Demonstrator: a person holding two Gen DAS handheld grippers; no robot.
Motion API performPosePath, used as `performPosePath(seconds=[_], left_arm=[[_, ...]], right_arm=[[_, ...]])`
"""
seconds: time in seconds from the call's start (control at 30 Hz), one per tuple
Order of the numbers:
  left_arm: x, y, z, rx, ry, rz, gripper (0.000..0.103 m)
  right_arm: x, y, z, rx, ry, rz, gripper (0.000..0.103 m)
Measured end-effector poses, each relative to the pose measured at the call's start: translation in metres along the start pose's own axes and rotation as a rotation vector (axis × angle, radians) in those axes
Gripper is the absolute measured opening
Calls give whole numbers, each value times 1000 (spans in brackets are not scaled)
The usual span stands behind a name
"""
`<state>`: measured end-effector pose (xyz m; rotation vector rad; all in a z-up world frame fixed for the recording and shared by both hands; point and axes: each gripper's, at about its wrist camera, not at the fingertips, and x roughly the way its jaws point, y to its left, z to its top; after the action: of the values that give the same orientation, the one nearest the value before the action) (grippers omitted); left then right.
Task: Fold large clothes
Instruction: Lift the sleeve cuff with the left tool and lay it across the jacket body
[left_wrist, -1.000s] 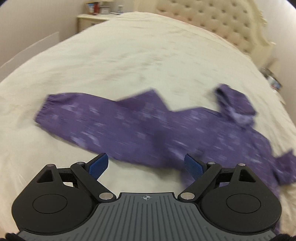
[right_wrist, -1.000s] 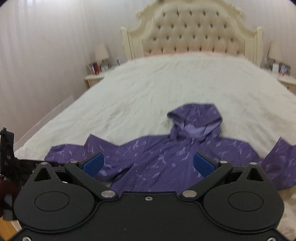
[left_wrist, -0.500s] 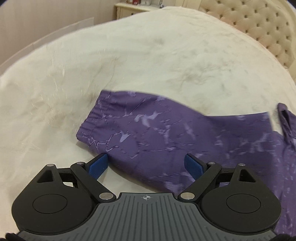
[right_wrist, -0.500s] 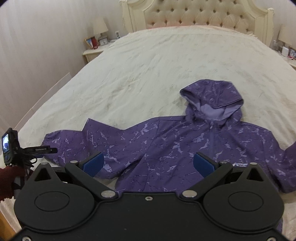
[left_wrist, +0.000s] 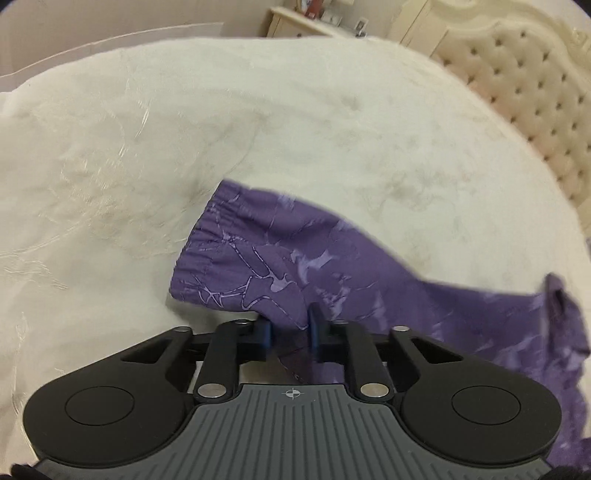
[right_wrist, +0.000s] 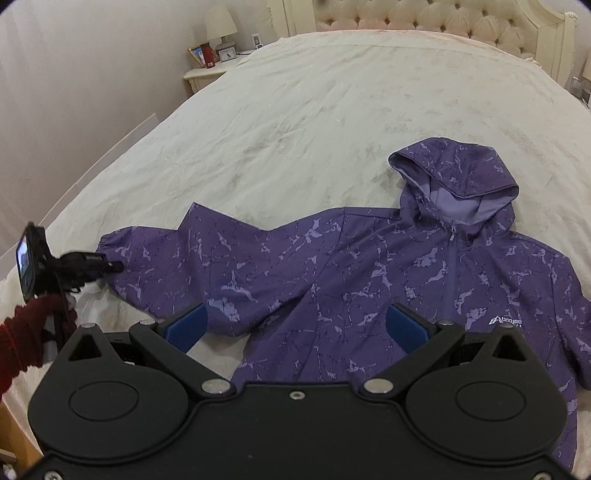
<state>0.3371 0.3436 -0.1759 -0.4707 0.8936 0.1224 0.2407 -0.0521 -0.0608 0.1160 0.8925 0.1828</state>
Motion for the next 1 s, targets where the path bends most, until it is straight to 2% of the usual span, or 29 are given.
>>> performPosePath(seconds=[0.1, 0.2, 0.4, 0.6, 0.67, 0.8, 1.0], left_arm=[[-27, -20, 3, 42, -66, -10, 12], [-64, -50, 7, 91, -141, -65, 11], [-145, -146, 4, 262, -290, -212, 11], [-163, -253, -20, 373, -344, -375, 11], [-149, -280, -34, 405, -334, -416, 11], [-118, -327, -64, 445, -258, -490, 11], [-52, -382, -104, 548, -110, -527, 11]], right_arm=[[-3, -7, -6, 1, 2, 6, 102], [-4, -19, -13, 27, 9, 20, 102], [-2, -57, -32, 90, 42, 55, 102], [-15, -100, -52, 142, 53, 46, 102], [-20, -115, -57, 162, 52, 40, 102], [-31, -142, -64, 187, 44, 12, 102], [-41, -174, -72, 234, 36, -32, 102]])
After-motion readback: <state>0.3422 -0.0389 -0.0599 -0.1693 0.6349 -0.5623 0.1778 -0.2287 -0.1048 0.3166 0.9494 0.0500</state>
